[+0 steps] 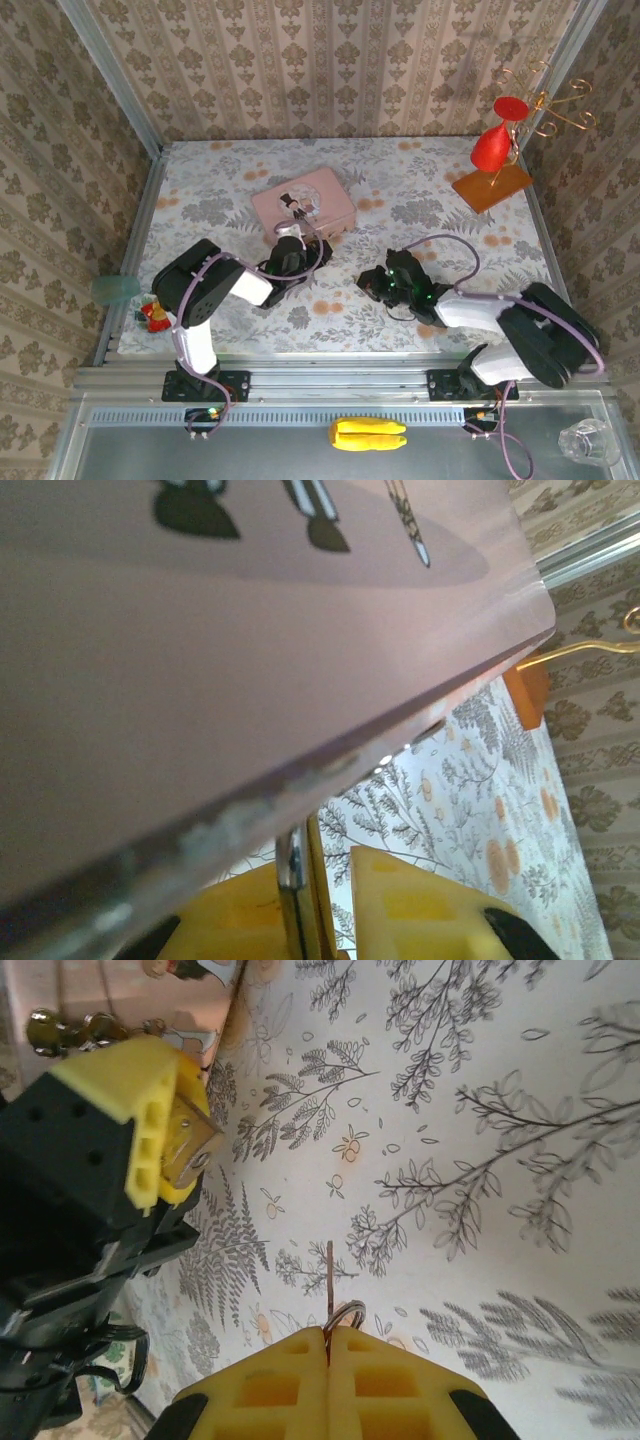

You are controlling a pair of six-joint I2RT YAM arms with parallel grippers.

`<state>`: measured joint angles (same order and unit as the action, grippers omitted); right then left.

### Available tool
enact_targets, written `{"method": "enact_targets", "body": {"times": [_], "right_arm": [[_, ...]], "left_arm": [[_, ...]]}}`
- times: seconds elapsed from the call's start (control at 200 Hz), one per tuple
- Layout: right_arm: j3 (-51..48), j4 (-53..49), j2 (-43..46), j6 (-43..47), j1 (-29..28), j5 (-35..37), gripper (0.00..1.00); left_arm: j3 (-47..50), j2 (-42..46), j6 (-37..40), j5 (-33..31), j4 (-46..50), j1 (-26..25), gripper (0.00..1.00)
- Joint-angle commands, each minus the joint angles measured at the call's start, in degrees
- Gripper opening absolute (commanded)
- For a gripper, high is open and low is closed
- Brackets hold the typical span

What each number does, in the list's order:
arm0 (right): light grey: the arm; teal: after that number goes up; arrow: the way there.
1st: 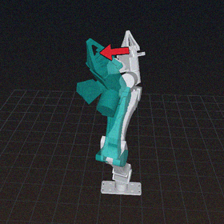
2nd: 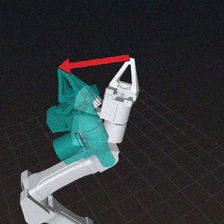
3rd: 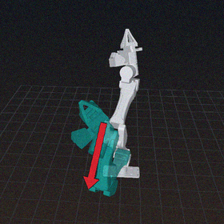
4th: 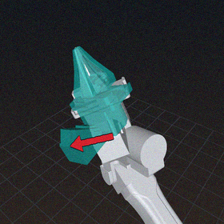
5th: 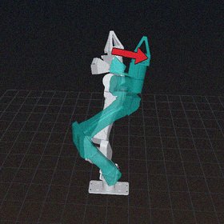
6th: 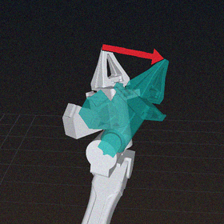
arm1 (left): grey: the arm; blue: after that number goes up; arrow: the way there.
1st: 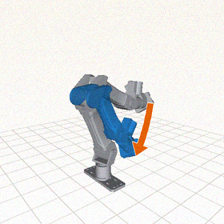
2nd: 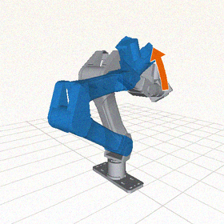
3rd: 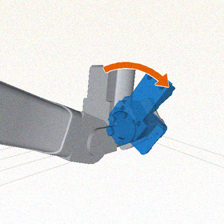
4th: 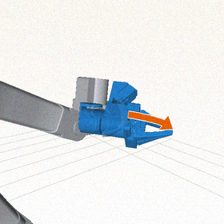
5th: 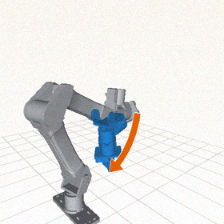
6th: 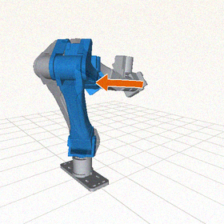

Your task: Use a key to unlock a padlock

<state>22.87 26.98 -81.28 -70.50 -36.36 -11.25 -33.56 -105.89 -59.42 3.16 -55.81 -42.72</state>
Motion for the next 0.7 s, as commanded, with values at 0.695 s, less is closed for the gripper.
{"method": "enact_targets", "body": {"times": [0.695], "right_arm": [[-0.9,35.7,-15.0,-8.2,3.8,-9.8,0.00]], "left_arm": [[1.2,-0.7,-18.0,3.4,-9.5,-1.1,0.00]]}}
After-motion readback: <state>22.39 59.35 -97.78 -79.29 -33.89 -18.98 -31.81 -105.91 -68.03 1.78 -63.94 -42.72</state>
